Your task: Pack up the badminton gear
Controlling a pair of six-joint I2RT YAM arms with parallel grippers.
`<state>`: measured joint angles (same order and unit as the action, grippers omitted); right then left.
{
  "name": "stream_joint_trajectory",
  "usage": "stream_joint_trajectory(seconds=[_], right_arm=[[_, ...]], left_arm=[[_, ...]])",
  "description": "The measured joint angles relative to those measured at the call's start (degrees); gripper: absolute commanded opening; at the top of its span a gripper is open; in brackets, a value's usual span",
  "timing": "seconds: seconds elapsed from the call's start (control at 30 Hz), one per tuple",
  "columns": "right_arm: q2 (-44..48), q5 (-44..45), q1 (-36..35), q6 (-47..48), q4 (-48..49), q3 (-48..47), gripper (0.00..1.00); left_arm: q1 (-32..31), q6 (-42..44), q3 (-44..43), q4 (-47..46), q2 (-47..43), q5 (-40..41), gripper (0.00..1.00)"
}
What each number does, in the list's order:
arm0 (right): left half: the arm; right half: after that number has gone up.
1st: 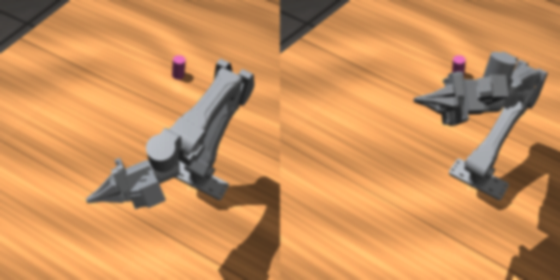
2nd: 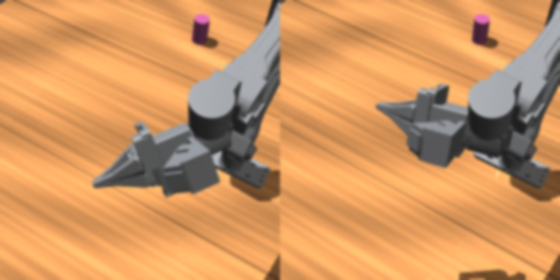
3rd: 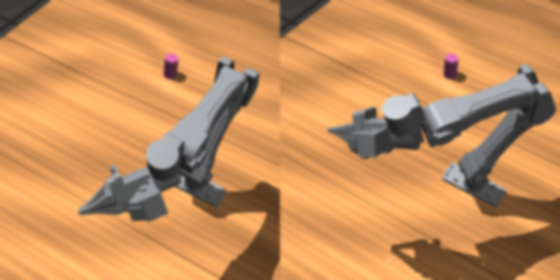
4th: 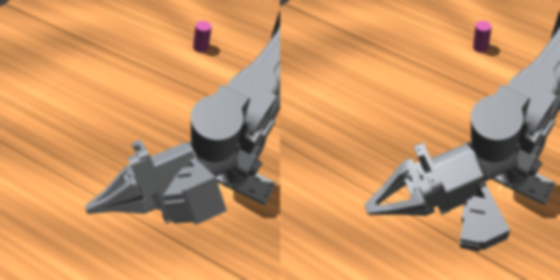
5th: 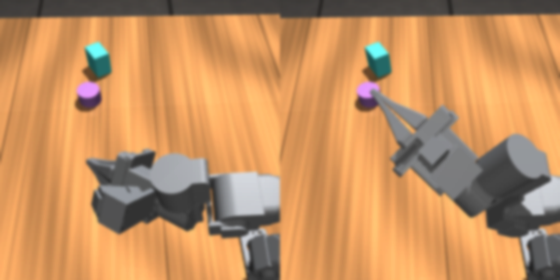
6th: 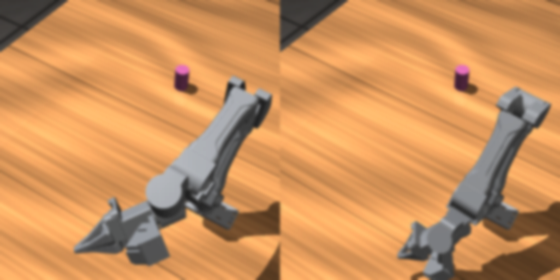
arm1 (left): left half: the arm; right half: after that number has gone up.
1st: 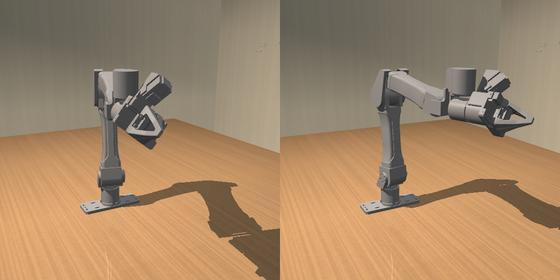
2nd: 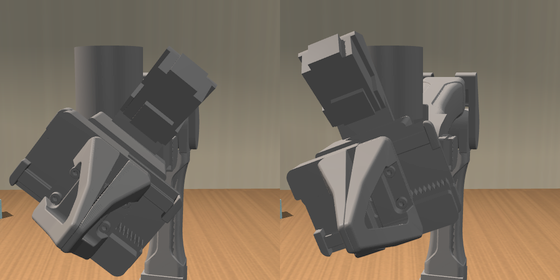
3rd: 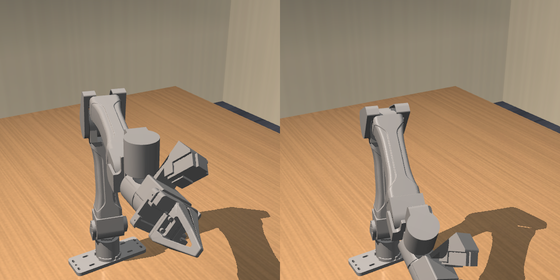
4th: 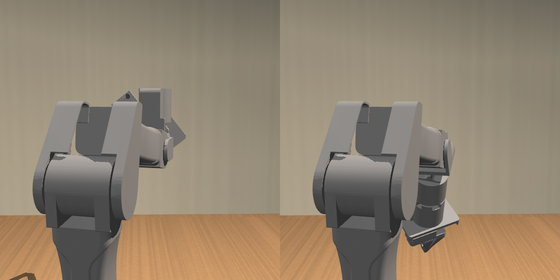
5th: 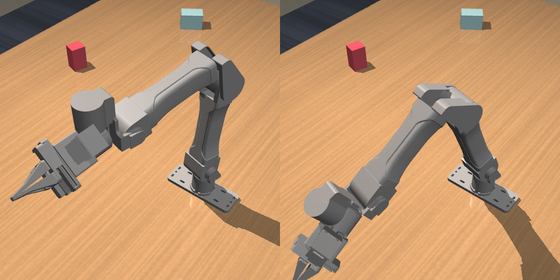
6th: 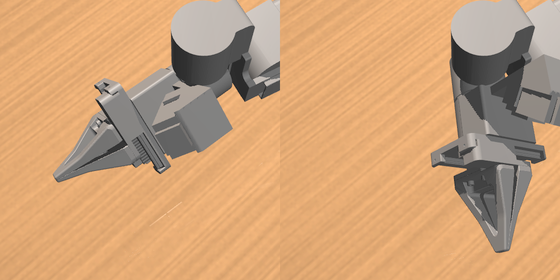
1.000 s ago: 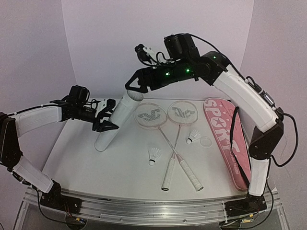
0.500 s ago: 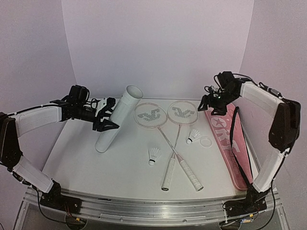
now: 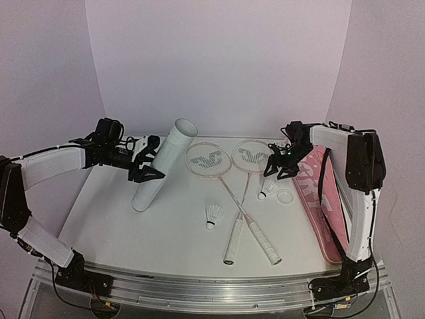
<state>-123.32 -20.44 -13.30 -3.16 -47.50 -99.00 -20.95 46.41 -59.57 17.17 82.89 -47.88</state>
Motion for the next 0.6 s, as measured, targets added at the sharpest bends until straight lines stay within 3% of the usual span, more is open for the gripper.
stream_joint_trajectory(seconds=[0.23, 0.43, 0.5, 0.53, 0.6], right_arm=[[-2.8, -3.0, 0.2, 0.8, 0.0, -0.4, 0.54], [-2.6, -4.7, 0.2, 0.7, -0.1, 3.0, 0.27], [-2.6, -5.5, 0.2, 0.5, -0.2, 3.7, 0.06], [-2.6, -5.9, 0.2, 0.1, -0.2, 3.9, 0.01], [-2.6, -6.6, 0.2, -0.1, -0.2, 3.9, 0.0]], left_arm=[[0.0, 0.1, 0.0, 0.1, 0.0, 0.0, 0.29], [0.0, 0.2, 0.0, 0.2, 0.0, 0.0, 0.29], [0.0, 0.2, 0.0, 0.2, 0.0, 0.0, 0.29], [0.0, 0.2, 0.0, 0.2, 0.0, 0.0, 0.29], [0.0, 0.2, 0.0, 0.2, 0.0, 0.0, 0.29]])
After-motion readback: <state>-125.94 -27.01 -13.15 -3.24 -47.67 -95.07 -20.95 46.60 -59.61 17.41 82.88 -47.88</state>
